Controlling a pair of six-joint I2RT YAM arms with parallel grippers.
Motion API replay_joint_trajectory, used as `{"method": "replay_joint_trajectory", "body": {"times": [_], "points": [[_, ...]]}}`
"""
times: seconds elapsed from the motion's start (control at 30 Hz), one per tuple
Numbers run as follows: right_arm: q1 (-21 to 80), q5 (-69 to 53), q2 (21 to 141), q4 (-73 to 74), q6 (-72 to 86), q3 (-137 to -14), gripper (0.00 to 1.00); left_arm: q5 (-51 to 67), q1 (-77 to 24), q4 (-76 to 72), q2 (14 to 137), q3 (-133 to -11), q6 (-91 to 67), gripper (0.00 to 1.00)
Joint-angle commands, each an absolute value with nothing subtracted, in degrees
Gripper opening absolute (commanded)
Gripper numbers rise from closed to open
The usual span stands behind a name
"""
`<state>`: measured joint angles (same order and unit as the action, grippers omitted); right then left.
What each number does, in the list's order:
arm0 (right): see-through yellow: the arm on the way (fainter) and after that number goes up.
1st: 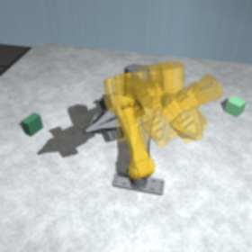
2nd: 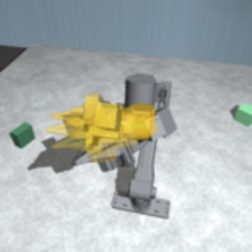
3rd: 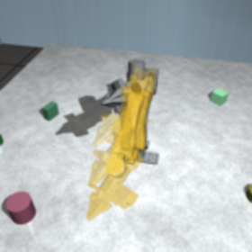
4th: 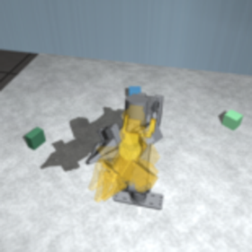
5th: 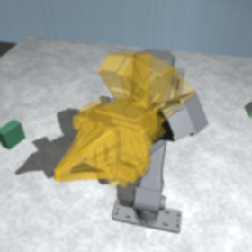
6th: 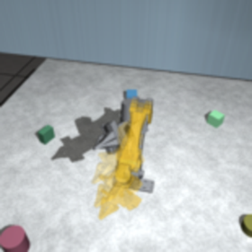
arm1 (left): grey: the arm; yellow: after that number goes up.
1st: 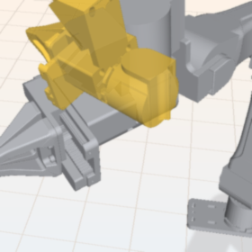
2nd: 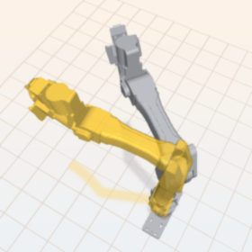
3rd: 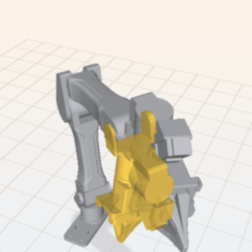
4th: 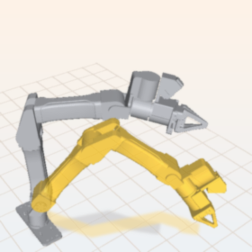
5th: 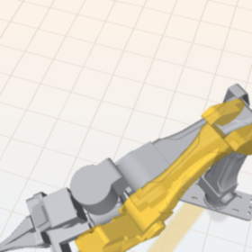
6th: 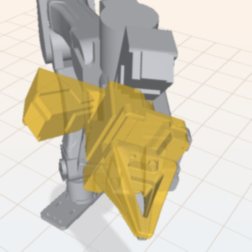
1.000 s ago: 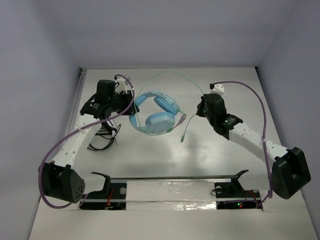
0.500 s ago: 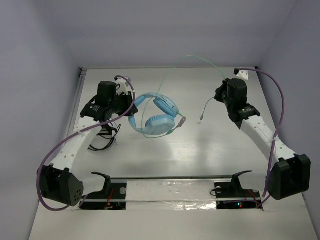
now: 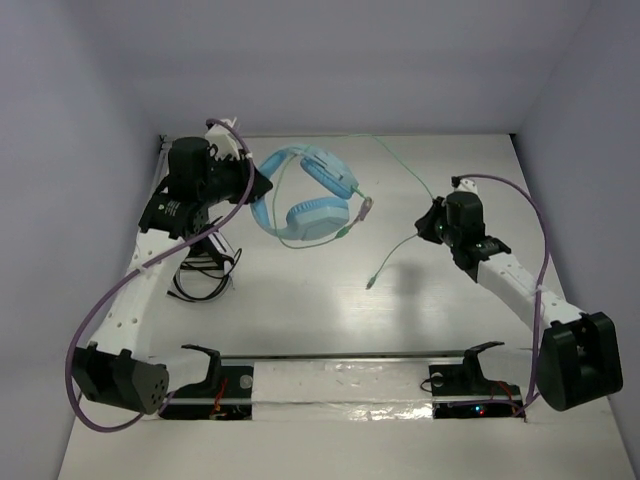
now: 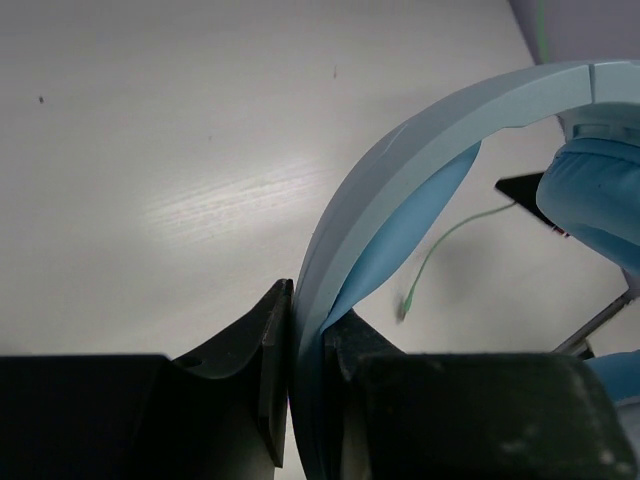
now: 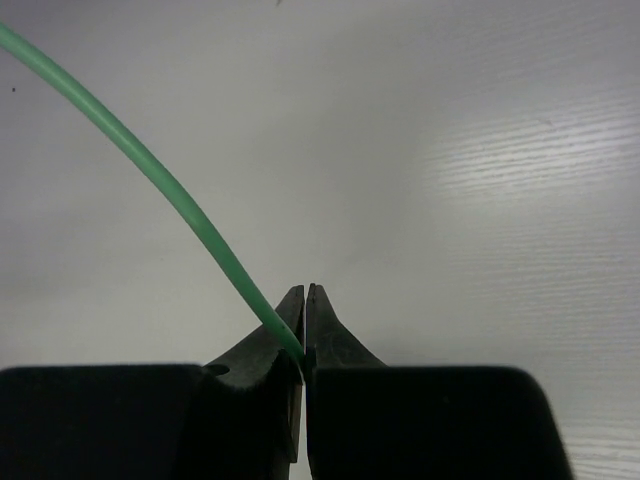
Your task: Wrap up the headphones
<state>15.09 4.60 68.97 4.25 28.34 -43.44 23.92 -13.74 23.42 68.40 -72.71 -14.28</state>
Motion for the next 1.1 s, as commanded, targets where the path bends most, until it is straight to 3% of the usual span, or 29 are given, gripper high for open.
{"method": "replay_joint_trajectory", "body": {"times": [0.0, 0.4, 0.83, 1.07], "points": [[17.04, 0.44, 67.85, 0.71, 30.93, -41.93, 0.00, 26.63, -13.18, 17.23, 67.94, -80.59, -18.89, 0.00], [36.54, -1.23, 74.00, -2.90, 34.36, -43.33, 0.00, 15.39, -12.66, 10.73, 74.53, -85.78, -26.27, 0.00], [53.17, 2.38, 80.77, -4.65, 38.05, -48.16, 0.00, 0.53, -13.18, 1.15, 79.72, -78.23, -32.87, 0.00], [61.34, 6.85, 83.14, -0.18, 38.06, -53.35, 0.00, -14.73, -17.57, -2.81, 79.89, -70.77, -32.52, 0.00]]}}
